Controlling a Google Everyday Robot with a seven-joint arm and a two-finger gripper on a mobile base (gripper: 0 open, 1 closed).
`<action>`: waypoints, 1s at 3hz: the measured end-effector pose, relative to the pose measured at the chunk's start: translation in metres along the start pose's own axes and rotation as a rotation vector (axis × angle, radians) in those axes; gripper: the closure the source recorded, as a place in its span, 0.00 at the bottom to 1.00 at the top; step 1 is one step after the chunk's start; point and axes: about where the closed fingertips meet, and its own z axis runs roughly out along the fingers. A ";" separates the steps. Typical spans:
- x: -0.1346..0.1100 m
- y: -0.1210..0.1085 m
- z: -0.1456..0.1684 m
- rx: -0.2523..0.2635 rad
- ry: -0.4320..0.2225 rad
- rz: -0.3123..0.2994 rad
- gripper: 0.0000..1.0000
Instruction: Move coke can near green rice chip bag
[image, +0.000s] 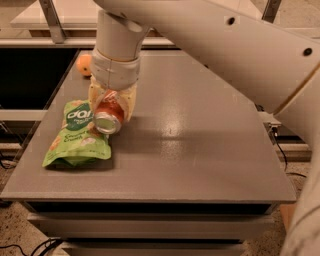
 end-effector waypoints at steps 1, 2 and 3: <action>-0.001 -0.007 0.013 -0.013 -0.016 -0.008 0.58; -0.002 -0.011 0.021 -0.020 -0.030 -0.011 0.35; -0.002 -0.012 0.029 -0.019 -0.045 -0.010 0.12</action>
Offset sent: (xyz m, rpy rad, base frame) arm -0.0024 0.0183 -0.0272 -0.0347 0.0564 0.0286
